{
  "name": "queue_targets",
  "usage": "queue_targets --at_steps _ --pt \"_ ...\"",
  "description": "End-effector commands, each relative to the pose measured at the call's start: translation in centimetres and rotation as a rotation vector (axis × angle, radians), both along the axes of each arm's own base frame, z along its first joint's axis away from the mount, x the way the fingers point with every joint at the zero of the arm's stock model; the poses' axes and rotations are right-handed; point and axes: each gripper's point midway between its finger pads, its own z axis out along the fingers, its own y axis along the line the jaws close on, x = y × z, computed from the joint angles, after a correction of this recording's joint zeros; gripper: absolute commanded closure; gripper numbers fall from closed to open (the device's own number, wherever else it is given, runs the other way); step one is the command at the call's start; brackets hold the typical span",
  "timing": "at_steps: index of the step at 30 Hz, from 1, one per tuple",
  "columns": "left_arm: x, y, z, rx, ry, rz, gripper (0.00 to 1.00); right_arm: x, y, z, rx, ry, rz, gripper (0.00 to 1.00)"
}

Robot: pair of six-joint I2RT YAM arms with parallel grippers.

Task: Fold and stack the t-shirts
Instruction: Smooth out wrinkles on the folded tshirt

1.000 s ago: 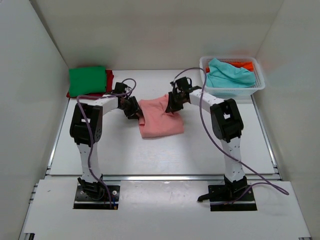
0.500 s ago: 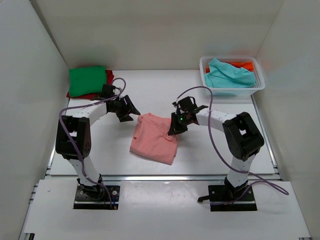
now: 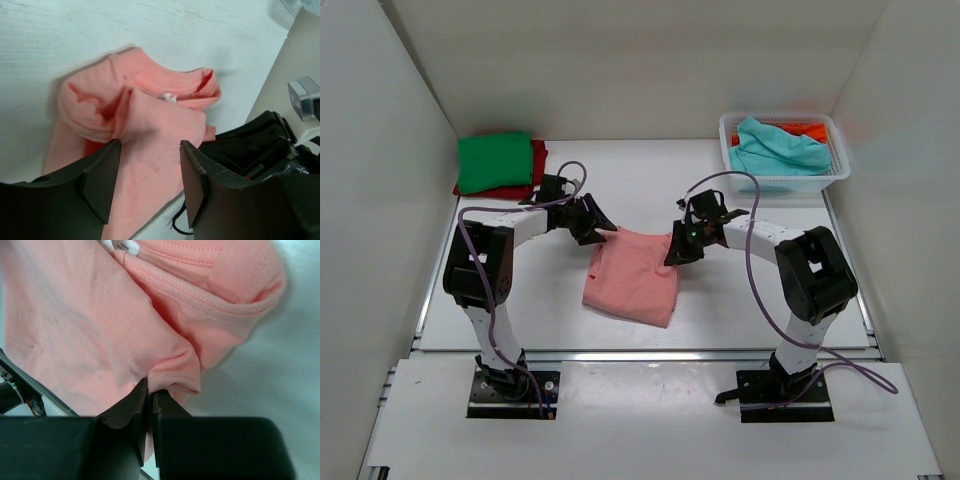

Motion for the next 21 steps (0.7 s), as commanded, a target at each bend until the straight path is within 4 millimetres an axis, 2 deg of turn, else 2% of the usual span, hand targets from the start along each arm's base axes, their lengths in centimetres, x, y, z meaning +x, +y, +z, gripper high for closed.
queue_targets --at_steps 1,3,5,10,18,19,21 --pt "1.4 0.4 0.6 0.007 -0.046 0.007 0.39 0.7 -0.1 1.9 0.040 -0.072 0.010 1.00" --pt "1.3 0.8 0.6 0.017 -0.051 0.021 0.41 0.5 -0.3 1.8 0.048 -0.063 0.001 1.00" --pt "1.3 1.2 0.2 0.013 -0.046 0.033 0.43 0.8 -0.2 2.9 0.079 -0.092 -0.009 1.00" --pt "1.7 0.4 0.3 0.007 -0.050 0.024 0.44 1.3 -0.1 4.0 0.129 -0.127 -0.017 1.00" --pt "2.5 -1.0 0.2 -0.006 -0.053 0.004 0.50 1.6 -0.2 4.2 0.129 -0.129 -0.020 1.00" --pt "2.2 -0.9 -0.2 -0.003 -0.042 0.004 0.52 1.4 0.0 4.3 0.139 -0.129 -0.013 1.00" --pt "2.3 -1.0 0.2 -0.008 -0.050 0.008 0.67 1.7 0.0 4.6 0.144 -0.143 -0.015 1.00"
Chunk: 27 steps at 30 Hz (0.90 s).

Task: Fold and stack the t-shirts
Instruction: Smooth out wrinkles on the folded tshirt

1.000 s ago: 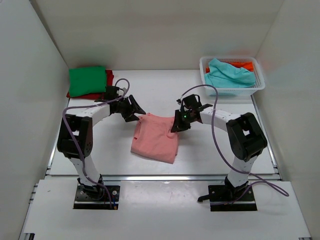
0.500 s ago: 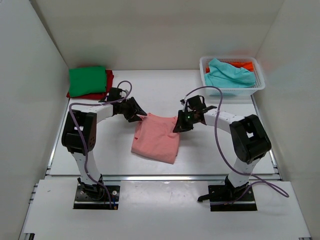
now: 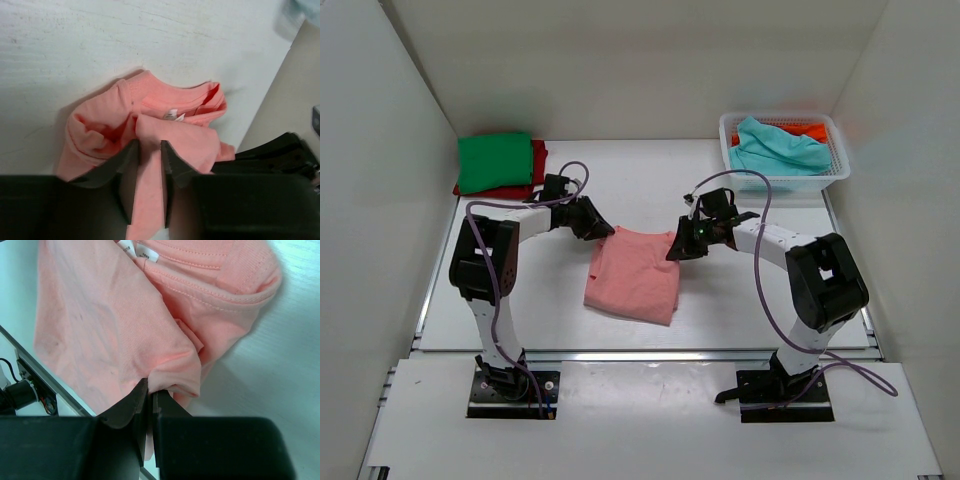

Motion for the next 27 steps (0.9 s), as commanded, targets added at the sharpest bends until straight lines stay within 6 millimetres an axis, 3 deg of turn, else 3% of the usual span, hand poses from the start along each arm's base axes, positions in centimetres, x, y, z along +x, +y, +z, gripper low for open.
queue_targets --at_steps 1,4,8,15,19,27 --pt "0.6 -0.8 1.7 -0.021 -0.052 -0.017 0.78 0.9 0.5 2.4 0.052 -0.084 0.002 1.00" --pt "0.6 -0.6 2.3 -0.029 -0.061 -0.006 0.91 1.2 0.3 3.5 0.081 -0.110 -0.012 1.00" --pt "0.3 -0.3 4.4 -0.044 -0.101 0.003 0.99 1.1 0.2 4.4 0.129 -0.135 -0.035 0.98" --pt "-1.7 -0.1 6.0 -0.069 -0.119 0.002 1.00 1.6 0.3 5.8 0.160 -0.178 -0.073 0.81" --pt "-2.7 0.6 6.2 -0.057 -0.119 0.014 1.00 1.8 0.3 5.8 0.158 -0.181 -0.102 1.00" --pt "-3.0 1.9 7.3 -0.050 -0.135 0.042 1.00 2.6 0.0 6.4 0.161 -0.215 -0.103 0.99"
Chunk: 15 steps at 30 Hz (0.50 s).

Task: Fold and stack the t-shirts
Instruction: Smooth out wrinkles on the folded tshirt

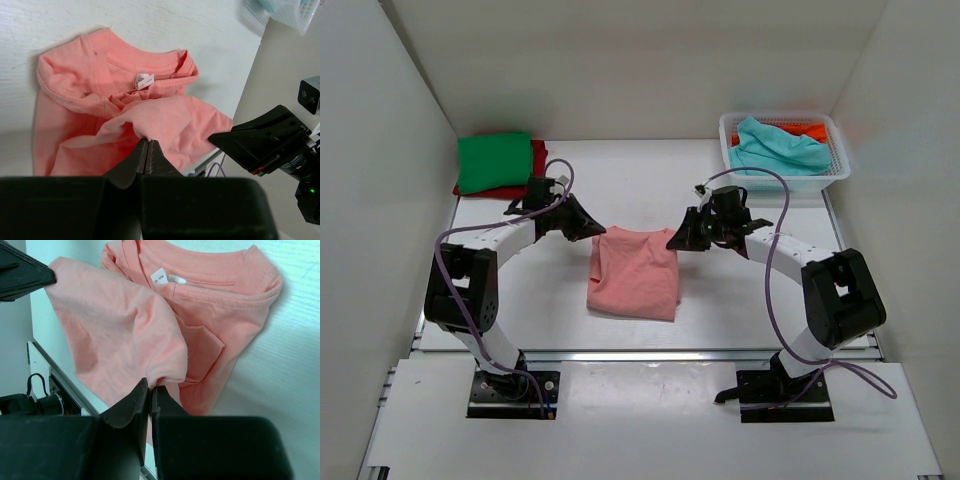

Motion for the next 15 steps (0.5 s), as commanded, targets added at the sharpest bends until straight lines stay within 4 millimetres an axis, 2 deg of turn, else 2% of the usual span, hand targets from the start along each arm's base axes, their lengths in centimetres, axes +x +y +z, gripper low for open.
queue_targets --at_steps 1,3,4,5,6,7,8,9,10,11,12,13,14,15 --pt "0.2 0.6 2.1 -0.014 -0.048 0.013 1.00 1.8 -0.3 3.1 0.032 -0.121 -0.026 1.00" --pt "0.9 0.7 2.4 -0.029 -0.054 0.017 1.00 2.1 -1.0 2.3 0.025 -0.091 -0.044 1.00" --pt "1.4 1.0 1.9 -0.025 -0.046 0.033 1.00 2.9 -0.8 3.4 0.047 -0.131 -0.042 1.00" --pt "1.8 0.8 2.2 -0.036 -0.051 0.030 1.00 3.4 -0.9 3.0 0.049 -0.127 -0.044 0.99" --pt "2.5 1.1 1.7 -0.028 -0.051 0.040 1.00 3.8 -1.2 2.8 0.048 -0.121 -0.047 1.00" --pt "3.1 1.0 1.5 -0.022 -0.052 0.040 1.00 4.5 -1.0 3.2 0.059 -0.142 -0.045 0.99" --pt "4.0 1.1 1.8 -0.014 -0.068 0.052 1.00 4.9 -1.1 2.3 0.062 -0.126 -0.043 0.99" --pt "4.8 1.4 1.2 0.006 -0.057 0.068 1.00 5.9 -1.3 2.1 0.059 -0.125 -0.054 1.00" --pt "5.2 1.7 0.2 0.024 -0.039 0.079 0.99 6.8 -0.8 2.5 0.065 -0.150 -0.047 0.98" --pt "5.8 1.8 -0.4 0.029 -0.033 0.085 0.97 7.7 -0.8 2.1 0.063 -0.149 -0.055 0.95" --pt "6.6 2.1 -0.1 0.033 -0.043 0.101 0.88 8.8 -0.7 1.8 0.060 -0.164 -0.055 0.87" --pt "7.0 2.5 -0.9 0.039 -0.024 0.121 0.70 9.9 -0.4 1.7 0.059 -0.179 -0.058 0.77" --pt "7.5 2.6 -1.4 0.039 -0.016 0.125 0.55 10.9 -0.7 2.0 0.055 -0.205 -0.078 0.73" --pt "8.2 3.2 -1.2 0.038 -0.018 0.151 0.49 11.6 -0.3 2.3 0.055 -0.221 -0.079 0.64"
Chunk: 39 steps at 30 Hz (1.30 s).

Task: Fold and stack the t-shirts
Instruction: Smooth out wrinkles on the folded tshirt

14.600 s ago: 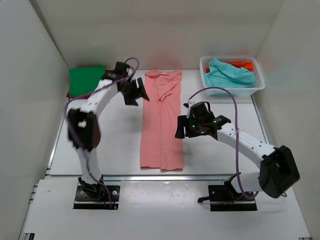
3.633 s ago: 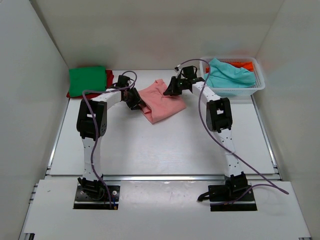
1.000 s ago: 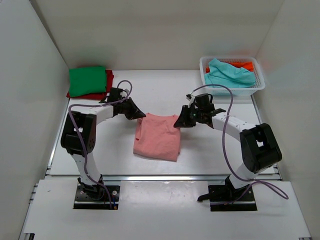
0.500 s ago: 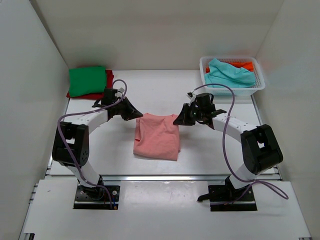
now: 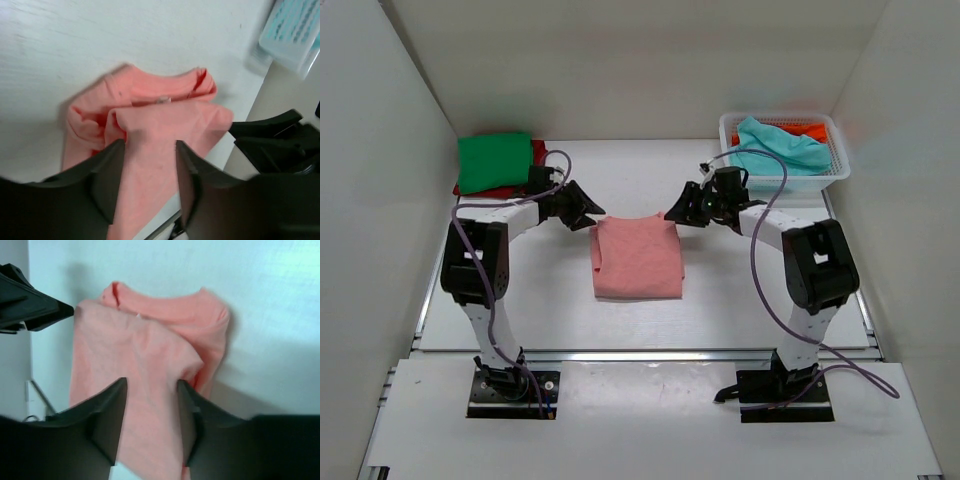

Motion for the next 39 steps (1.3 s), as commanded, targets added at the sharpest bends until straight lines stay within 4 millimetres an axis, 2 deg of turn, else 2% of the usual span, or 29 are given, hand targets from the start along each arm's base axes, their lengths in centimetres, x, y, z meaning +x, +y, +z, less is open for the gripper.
queue_targets --at_steps 1,2,4,7,8,10,11,12,13,14,15,17,18,19,20,21,22,23,25,26,27,28,30,31,33,35,36,39 --pt "3.0 1.8 1.0 0.008 -0.040 0.075 0.41 4.9 0.3 3.5 0.007 -0.195 -0.035 0.55" --pt "3.4 2.4 1.2 0.009 -0.045 0.095 0.38 5.8 -0.1 4.0 -0.020 -0.225 -0.074 0.46" --pt "3.9 2.8 2.3 0.021 -0.063 0.105 0.38 6.4 -0.6 4.8 -0.073 -0.272 -0.106 0.43" --pt "3.2 2.9 3.6 0.046 -0.084 0.092 0.39 6.1 -1.6 5.6 -0.122 -0.308 -0.138 0.45" --pt "2.9 2.7 4.7 0.044 -0.107 0.080 0.40 5.4 -1.6 5.0 -0.128 -0.292 -0.125 0.49" --pt "0.8 1.6 4.2 0.051 -0.092 0.041 0.45 4.5 -2.2 4.7 -0.118 -0.274 -0.124 0.53" --pt "0.2 0.9 5.4 0.032 -0.116 0.028 0.51 3.7 -1.9 3.9 -0.101 -0.247 -0.105 0.54" --pt "-1.0 0.0 5.2 0.014 -0.106 0.004 0.53 3.4 -2.1 4.5 -0.092 -0.262 -0.096 0.54" --pt "-2.6 -1.7 4.8 -0.030 -0.100 -0.045 0.56 2.8 -2.1 4.2 -0.087 -0.255 -0.091 0.54" --pt "-2.9 -3.4 6.4 -0.109 -0.143 -0.072 0.57 1.9 -1.6 3.7 -0.073 -0.247 -0.059 0.56" --pt "-4.4 -3.9 5.3 -0.177 -0.073 -0.050 0.58 1.3 -1.0 3.7 -0.044 -0.246 -0.020 0.57" --pt "-7.2 -6.6 4.4 -0.346 -0.060 -0.095 0.61 0.3 0.2 3.1 0.013 -0.212 0.035 0.63" --pt "-7.7 -7.7 5.2 -0.430 -0.064 -0.105 0.62 0.1 1.1 3.7 0.047 -0.220 0.082 0.67" --pt "-8.8 -7.9 3.9 -0.456 -0.001 -0.087 0.62 -0.4 1.8 2.9 0.060 -0.192 0.113 0.68" --pt "-9.4 -8.1 3.5 -0.463 0.007 -0.098 0.64 -0.6 2.4 2.1 0.064 -0.160 0.124 0.70" --pt "-9.8 -7.9 2.1 -0.435 0.049 -0.097 0.64 -0.7 2.8 1.9 0.067 -0.148 0.138 0.70" --pt "-10.1 -8.0 1.3 -0.401 0.044 -0.128 0.63 -1.4 3.8 1.2 0.065 -0.124 0.168 0.70" --pt "-10.6 -7.5 0.0 -0.365 0.096 -0.125 0.61 -1.4 4.0 0.3 0.060 -0.100 0.164 0.70" --pt "-10.9 -6.0 -1.7 -0.274 0.115 -0.110 0.59 -1.2 4.1 -0.8 0.023 -0.071 0.137 0.69" --pt "-11.2 -4.8 -2.8 -0.236 0.156 -0.065 0.58 -1.8 4.3 -1.9 0.012 -0.033 0.135 0.68" --pt "-11.0 -3.5 -3.4 -0.200 0.164 -0.021 0.56 -1.5 4.1 -2.2 0.003 -0.016 0.106 0.68" --pt "-11.6 -3.1 -3.7 -0.193 0.169 -0.017 0.54 -1.3 3.6 -3.0 -0.005 0.002 0.083 0.68" --pt "-11.5 -1.9 -3.9 -0.198 0.170 0.020 0.53 -1.5 3.0 -4.6 -0.011 0.077 0.015 0.64" --pt "-11.8 -1.6 -4.3 -0.191 0.175 0.023 0.54 -1.1 2.8 -4.5 0.008 0.074 0.006 0.64" --pt "-12.9 -1.2 -5.4 -0.162 0.217 0.016 0.54 -1.2 2.5 -5.6 0.077 0.146 -0.050 0.64" --pt "-13.8 -0.9 -6.2 -0.132 0.233 -0.001 0.54 -0.4 2.2 -5.2 0.160 0.151 -0.077 0.64" --pt "-14.5 -0.9 -6.4 -0.134 0.254 -0.007 0.54 -0.3 1.8 -5.7 0.163 0.175 -0.102 0.64" --pt "-14.8 -0.8 -5.4 -0.136 0.220 -0.006 0.54 0.8 1.6 -4.9 0.148 0.137 -0.117 0.62"
